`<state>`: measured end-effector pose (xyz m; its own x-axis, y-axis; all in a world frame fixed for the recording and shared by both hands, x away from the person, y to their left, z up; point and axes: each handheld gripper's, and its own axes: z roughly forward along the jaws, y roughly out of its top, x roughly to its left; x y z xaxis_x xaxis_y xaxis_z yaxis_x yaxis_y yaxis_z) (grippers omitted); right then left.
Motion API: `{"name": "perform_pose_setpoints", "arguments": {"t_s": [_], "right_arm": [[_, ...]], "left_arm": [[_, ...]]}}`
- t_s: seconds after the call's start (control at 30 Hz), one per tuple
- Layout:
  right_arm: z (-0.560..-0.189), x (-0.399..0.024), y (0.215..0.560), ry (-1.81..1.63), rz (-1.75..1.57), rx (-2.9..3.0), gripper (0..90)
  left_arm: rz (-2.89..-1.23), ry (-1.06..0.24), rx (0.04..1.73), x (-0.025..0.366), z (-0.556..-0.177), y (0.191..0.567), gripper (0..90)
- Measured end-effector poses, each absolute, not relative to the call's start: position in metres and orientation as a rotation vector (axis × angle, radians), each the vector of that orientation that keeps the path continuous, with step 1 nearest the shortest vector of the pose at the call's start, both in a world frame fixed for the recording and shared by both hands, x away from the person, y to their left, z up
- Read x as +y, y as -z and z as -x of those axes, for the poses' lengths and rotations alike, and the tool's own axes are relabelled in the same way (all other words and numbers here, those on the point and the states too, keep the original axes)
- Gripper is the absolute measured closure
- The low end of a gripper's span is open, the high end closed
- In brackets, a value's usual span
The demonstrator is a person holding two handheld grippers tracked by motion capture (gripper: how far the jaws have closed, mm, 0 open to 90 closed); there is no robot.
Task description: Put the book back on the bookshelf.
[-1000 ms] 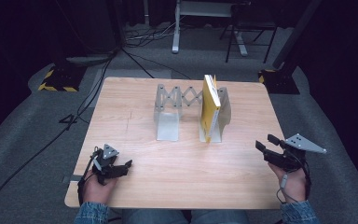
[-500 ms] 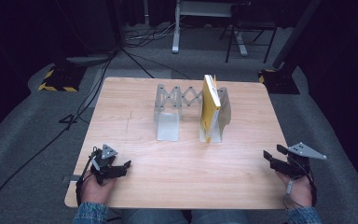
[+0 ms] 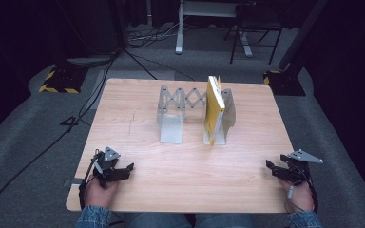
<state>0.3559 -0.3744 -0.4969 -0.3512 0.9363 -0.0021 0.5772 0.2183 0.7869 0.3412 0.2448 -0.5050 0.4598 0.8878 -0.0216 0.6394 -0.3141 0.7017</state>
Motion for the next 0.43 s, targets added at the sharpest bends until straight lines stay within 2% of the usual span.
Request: {"name": "perform_pose_setpoints", "arguments": {"t_s": [0.2,0.3,0.43], "right_arm": [[-0.3593,-0.3735,0.5042,-0.910,-1.437,2.041,21.5],[-0.3624,-0.3740,0.5048,-0.889,-1.467,2.025,13.7],[-0.3635,-0.3738,0.5051,-0.875,-1.482,2.018,12.0]], "left_arm": [[-2.055,-0.499,1.276,0.2438,-0.3418,0.5051,21.7],[-2.054,-0.500,1.282,0.2432,-0.3419,0.5051,21.3],[-2.055,-0.500,1.283,0.2431,-0.3419,0.5050,21.2]]}}
